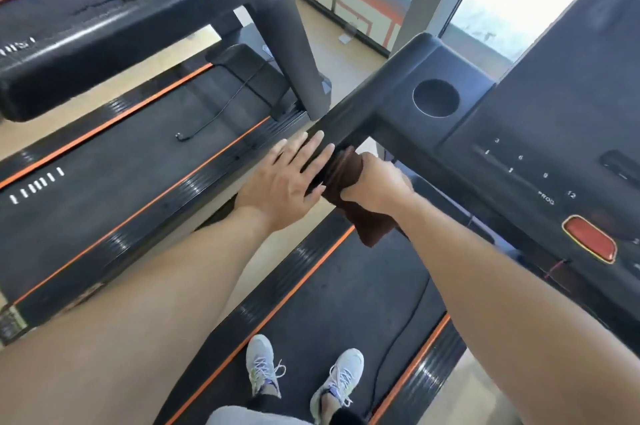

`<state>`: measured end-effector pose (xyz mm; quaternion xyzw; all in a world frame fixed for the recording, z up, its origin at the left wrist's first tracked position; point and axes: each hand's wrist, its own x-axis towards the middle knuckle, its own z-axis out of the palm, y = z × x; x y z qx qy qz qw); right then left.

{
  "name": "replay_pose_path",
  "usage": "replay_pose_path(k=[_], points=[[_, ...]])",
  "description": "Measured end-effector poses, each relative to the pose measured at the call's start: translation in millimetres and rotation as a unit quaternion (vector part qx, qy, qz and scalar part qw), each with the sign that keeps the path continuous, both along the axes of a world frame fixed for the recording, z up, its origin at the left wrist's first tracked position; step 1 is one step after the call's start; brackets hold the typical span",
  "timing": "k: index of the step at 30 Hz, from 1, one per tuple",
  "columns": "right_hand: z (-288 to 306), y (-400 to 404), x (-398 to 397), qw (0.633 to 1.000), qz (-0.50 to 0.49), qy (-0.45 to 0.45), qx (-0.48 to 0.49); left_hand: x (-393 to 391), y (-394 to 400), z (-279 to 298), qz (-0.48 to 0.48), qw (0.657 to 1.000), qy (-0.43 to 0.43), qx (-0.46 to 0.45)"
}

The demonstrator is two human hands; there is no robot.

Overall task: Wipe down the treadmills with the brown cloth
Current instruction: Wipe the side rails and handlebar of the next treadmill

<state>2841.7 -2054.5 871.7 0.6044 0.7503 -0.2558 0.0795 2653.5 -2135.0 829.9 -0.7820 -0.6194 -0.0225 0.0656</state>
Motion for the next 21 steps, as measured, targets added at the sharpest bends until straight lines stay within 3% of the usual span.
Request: replay_pose_path(k=[2, 8, 15, 18, 21], points=[[0.1, -19.2, 25.0, 0.999, -0.008, -0.031, 0.032, 1.6, 1.1, 0.1, 0.009, 1.0, 0.002, -0.006], [3.6, -50.0, 92.9, 0.995, -0.061, -0.071, -0.019, 1.4, 2.6, -1.7, 0.012, 1.0, 0.0, -0.012], [-15.6, -20.7, 5.1, 0.989, -0.018, 0.018, 0.147, 1.8, 3.2, -3.0, 0.022, 0.999, -0.039, -0.007], [-23.7, -1.9, -23.9, 0.986, -0.007, 0.036, 0.163, 1.9, 4.0, -5.6, 0.024, 0.999, -0.043, -0.001], [-25.1, 3.1, -12.2, 0.992, 0.014, 0.033, 0.118, 3.3, 3.6, -4.3, 0.026, 0.999, -0.036, 0.004]])
